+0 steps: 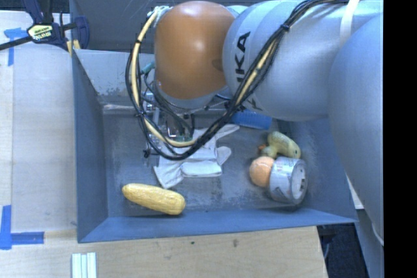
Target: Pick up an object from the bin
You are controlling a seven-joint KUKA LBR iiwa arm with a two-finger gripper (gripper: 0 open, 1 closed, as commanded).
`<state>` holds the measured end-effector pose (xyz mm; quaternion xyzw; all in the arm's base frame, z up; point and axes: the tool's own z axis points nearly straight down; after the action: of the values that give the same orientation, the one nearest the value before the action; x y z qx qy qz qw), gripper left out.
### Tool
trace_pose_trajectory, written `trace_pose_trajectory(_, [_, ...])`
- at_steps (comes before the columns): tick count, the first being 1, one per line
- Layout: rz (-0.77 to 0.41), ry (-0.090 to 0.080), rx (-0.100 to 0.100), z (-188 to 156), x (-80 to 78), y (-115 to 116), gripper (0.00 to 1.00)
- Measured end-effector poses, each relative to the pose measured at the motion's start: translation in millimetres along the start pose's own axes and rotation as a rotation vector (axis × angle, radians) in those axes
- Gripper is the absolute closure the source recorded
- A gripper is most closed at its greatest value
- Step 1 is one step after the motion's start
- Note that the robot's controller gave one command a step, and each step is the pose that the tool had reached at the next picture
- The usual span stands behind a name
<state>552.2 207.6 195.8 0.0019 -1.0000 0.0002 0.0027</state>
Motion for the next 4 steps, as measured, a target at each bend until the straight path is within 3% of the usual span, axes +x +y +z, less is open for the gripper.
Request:
trace_pose_trajectory(1, [0.003,-0.008,-0.001,-5.1,-1.8,-1.3,0.0])
trace_pose_trajectory(2, [-0.025,-0.007,-0.002,34.8,43.0,-36.6,0.0])
trace_pose_trajectory(3, [-0.066,-0.006,0.0,64.5,55.8,-58.1,0.0])
trace_pose_trajectory(4, [0.013,-0.007,-0.001,63.2,59.6,-46.6,0.0])
